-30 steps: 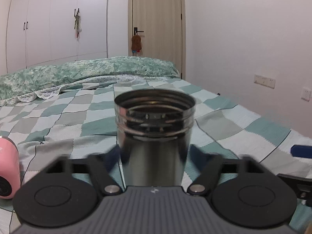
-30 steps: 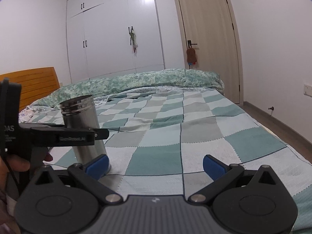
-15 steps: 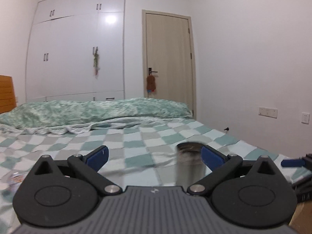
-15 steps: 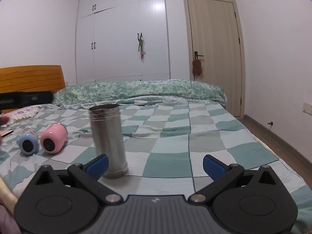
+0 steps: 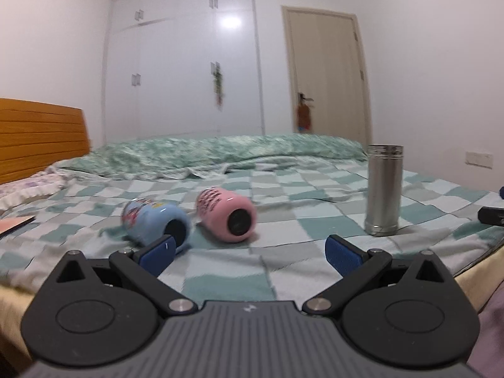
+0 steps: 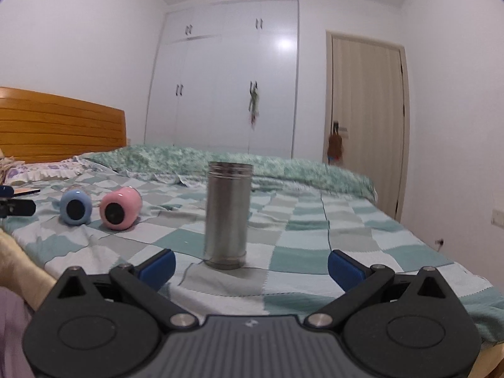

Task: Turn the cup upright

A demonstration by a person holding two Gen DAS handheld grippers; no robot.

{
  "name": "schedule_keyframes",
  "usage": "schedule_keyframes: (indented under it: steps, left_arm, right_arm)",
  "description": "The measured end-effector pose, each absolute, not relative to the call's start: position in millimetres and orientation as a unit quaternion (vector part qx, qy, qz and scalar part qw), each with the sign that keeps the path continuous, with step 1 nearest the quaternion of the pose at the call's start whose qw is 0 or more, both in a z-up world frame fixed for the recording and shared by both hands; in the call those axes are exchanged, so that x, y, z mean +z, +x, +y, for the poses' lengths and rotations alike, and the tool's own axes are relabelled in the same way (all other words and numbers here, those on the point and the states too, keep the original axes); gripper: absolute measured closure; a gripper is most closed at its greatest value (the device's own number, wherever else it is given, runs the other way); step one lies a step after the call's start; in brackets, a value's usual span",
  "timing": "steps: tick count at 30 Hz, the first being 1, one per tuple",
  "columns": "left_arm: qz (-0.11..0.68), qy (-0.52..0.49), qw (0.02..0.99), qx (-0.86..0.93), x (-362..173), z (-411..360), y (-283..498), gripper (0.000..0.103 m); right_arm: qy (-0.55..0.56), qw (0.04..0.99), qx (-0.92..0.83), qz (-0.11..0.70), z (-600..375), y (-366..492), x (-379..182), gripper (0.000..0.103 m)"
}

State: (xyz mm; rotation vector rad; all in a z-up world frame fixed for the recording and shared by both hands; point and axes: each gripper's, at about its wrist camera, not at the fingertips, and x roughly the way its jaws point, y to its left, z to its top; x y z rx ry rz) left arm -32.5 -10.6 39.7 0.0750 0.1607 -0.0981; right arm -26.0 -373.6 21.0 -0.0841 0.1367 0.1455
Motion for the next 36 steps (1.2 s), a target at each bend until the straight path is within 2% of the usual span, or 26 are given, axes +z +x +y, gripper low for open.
schedule_keyframes:
  steps: [10, 36]
  left_arm:
    - [0.047, -0.009, 0.999, -0.015, 14.9, 5.0, -45.0, 0.000]
    - [0.045, -0.012, 0.999, -0.012, 12.0, 5.6, -48.3, 0.000]
  right_arm:
    - [-0.049, 0.997, 0.048, 0.019, -362.2, -46.0, 11.2, 0.000]
    - [-0.037, 0.998, 0.040, 0.032, -364.4, -39.7, 9.3, 0.000]
